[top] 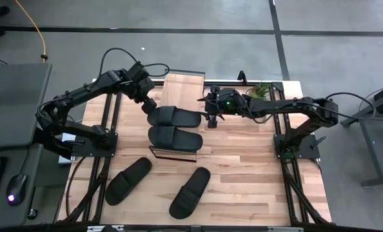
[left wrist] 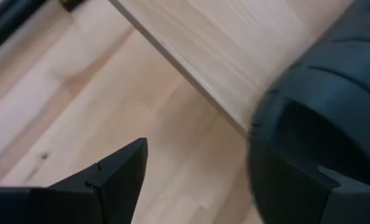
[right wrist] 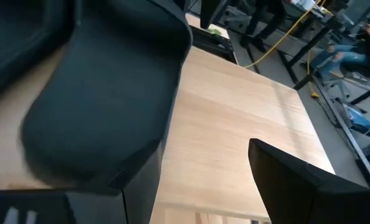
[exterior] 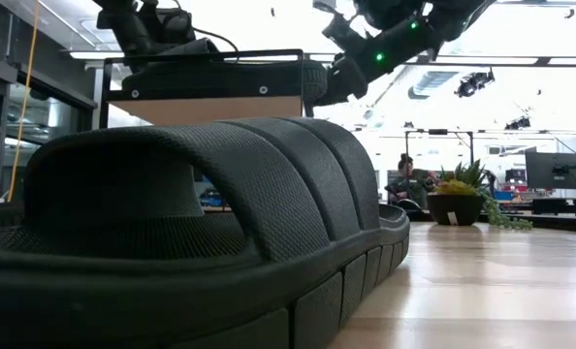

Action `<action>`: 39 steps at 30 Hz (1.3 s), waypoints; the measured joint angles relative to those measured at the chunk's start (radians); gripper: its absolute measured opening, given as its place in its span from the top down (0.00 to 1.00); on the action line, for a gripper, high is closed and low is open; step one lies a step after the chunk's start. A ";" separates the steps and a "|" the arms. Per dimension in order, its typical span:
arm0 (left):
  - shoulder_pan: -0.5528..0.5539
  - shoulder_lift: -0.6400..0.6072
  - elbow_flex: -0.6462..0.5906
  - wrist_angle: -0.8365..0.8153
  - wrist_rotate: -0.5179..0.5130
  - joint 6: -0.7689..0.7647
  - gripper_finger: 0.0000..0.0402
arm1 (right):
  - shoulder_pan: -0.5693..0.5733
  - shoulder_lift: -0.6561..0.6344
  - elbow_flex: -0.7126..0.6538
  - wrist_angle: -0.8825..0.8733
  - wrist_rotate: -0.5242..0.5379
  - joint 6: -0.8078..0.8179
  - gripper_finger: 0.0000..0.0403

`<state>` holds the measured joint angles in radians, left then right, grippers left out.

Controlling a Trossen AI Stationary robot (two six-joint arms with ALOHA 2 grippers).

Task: Pick and place slides into the shelf
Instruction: Put the top left slipper on the shelf, then put the right slipper on the shelf

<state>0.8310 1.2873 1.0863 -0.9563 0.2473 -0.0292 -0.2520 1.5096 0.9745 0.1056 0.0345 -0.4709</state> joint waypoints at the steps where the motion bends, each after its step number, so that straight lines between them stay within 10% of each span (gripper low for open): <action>1: 0.000 0.000 0.000 -0.003 0.009 0.000 0.30 | 0.001 -0.011 0.000 -0.016 -0.006 0.002 0.42; 27: 0.000 -0.008 0.197 -0.012 -0.186 0.051 0.30 | 0.024 -0.092 0.000 -0.106 0.017 0.060 0.42; 39: -0.016 -0.150 0.224 0.022 0.287 0.046 0.30 | 0.122 -0.130 0.000 -0.091 -0.135 0.192 0.42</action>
<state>0.8152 1.1372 1.3106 -0.9339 0.5342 0.0171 -0.1299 1.3797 0.9749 0.0146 -0.1006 -0.2790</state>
